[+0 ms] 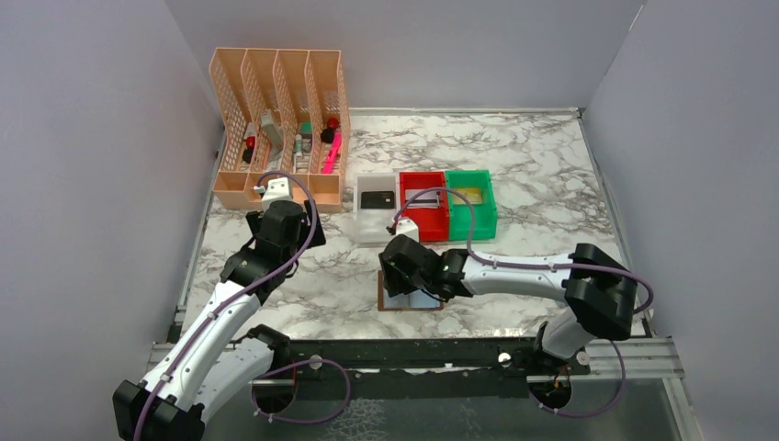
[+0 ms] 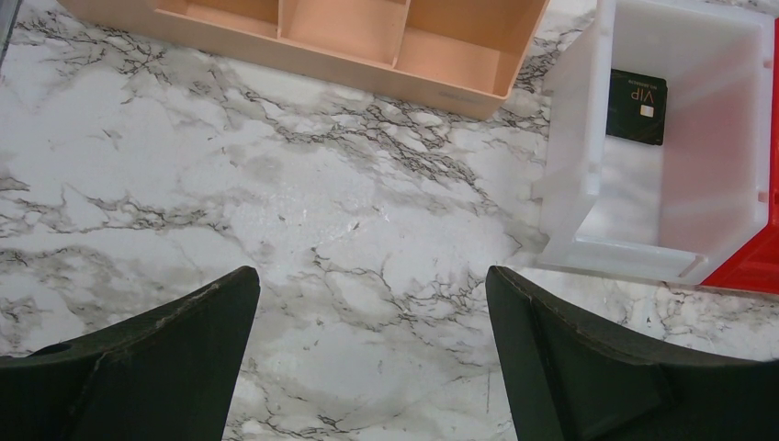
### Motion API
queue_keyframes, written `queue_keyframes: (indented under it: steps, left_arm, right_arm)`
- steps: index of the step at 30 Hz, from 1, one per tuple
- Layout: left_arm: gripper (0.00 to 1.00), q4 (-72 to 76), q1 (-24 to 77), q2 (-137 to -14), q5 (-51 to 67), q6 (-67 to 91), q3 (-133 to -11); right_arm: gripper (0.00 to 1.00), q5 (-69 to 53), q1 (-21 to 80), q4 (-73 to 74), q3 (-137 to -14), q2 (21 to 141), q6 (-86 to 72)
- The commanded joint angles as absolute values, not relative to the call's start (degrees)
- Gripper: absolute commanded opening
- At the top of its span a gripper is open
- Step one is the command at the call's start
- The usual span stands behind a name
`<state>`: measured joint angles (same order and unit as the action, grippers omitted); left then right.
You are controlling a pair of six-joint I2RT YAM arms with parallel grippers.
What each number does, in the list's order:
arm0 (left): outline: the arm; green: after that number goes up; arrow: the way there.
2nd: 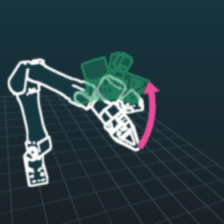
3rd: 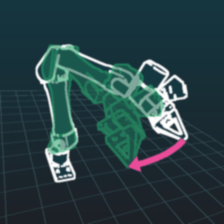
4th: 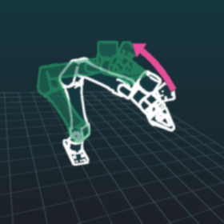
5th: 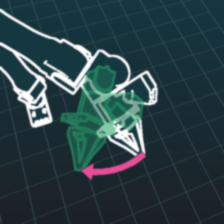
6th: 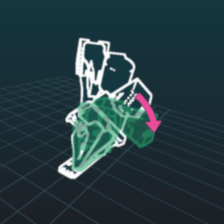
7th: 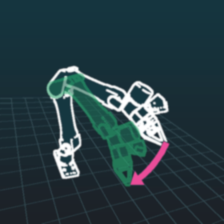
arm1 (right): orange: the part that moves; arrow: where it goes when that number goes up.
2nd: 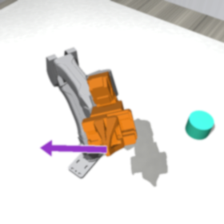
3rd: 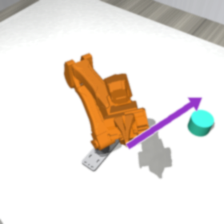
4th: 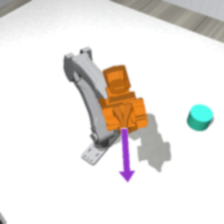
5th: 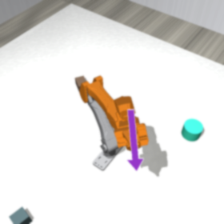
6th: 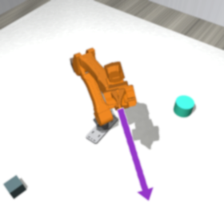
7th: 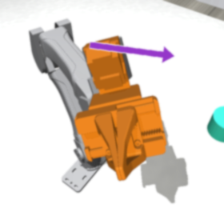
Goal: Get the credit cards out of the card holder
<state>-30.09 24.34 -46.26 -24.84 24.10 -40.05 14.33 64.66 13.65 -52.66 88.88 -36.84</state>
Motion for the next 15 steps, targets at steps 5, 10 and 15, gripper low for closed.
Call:
queue_keyframes:
  steps: [5, 10, 15]
  left_arm:
    - [0.96, -29.1, 24.0, -45.9, -24.0, 23.4, -39.7]
    - [0.96, -29.0, 23.9, -46.1, -23.9, 23.3, -39.7]
    - [0.96, -29.0, 23.9, -46.1, -23.9, 23.3, -39.7]
  right_arm:
    - [0.57, 22.8, 66.4, 21.0, -56.3, 96.0, -43.4]
    - [0.56, 22.4, 66.8, 20.9, -57.1, 98.2, -43.0]
    - [0.55, 24.8, 67.9, 23.2, -59.0, 99.7, -43.0]
